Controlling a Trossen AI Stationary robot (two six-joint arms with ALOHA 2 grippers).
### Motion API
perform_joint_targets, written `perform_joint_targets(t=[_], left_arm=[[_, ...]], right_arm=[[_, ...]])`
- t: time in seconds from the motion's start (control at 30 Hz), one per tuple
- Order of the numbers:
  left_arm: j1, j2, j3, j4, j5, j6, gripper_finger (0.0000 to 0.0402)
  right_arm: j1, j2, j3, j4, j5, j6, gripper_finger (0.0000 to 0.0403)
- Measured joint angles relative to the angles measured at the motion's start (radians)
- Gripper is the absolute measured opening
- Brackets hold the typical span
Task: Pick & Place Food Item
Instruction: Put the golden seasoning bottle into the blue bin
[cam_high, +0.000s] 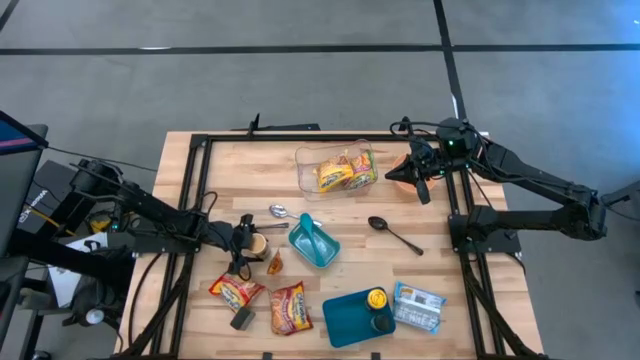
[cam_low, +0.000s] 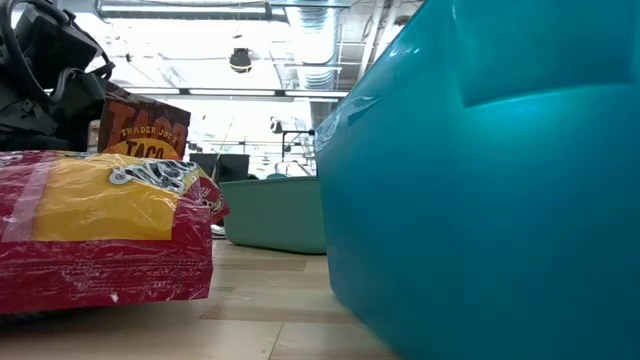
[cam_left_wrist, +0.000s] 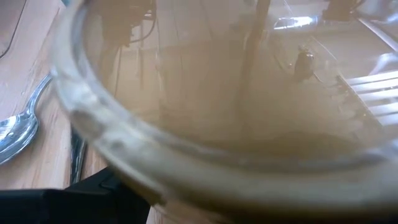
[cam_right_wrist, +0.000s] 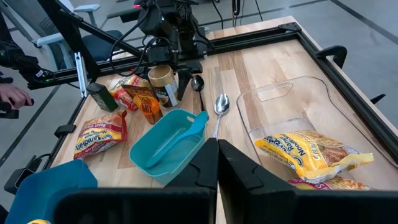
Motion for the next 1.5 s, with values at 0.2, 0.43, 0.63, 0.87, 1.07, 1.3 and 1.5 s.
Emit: perform_joint_targets(t=[0.2, 0.43, 0.63, 0.87, 1.07, 1.3, 1.5], left_arm=[[0.000, 0.000, 0.000, 0.000, 0.000, 0.000, 0.0281], [0.000, 0.000, 0.000, 0.000, 0.000, -0.002, 0.0278], [0.000, 0.000, 0.000, 0.000, 0.000, -0.003, 0.0280], [0.000, 0.000, 0.000, 0.000, 0.000, -0.004, 0.0279], [0.000, 0.000, 0.007, -0.006, 0.000, -0.005, 0.0278], [0.000, 0.000, 0.062, -0.003, 0.000, -0.008, 0.0277], [0.000, 0.000, 0.095, -0.003, -0.003, -0.008, 0.0278]], right_arm=[[0.000, 0.000, 0.000, 0.000, 0.000, 0.000, 0.0000], [0.000, 0.000, 0.000, 0.000, 0.000, 0.000, 0.0000], [0.000, 0.000, 0.000, 0.000, 0.000, 0.000, 0.0000], [0.000, 0.000, 0.000, 0.000, 0.000, 0.000, 0.0000], [0.000, 0.000, 0.000, 0.000, 0.000, 0.000, 0.0000], [0.000, 0.000, 0.000, 0.000, 0.000, 0.000, 0.0000], [0.000, 0.000, 0.000, 0.000, 0.000, 0.000, 0.0000]])
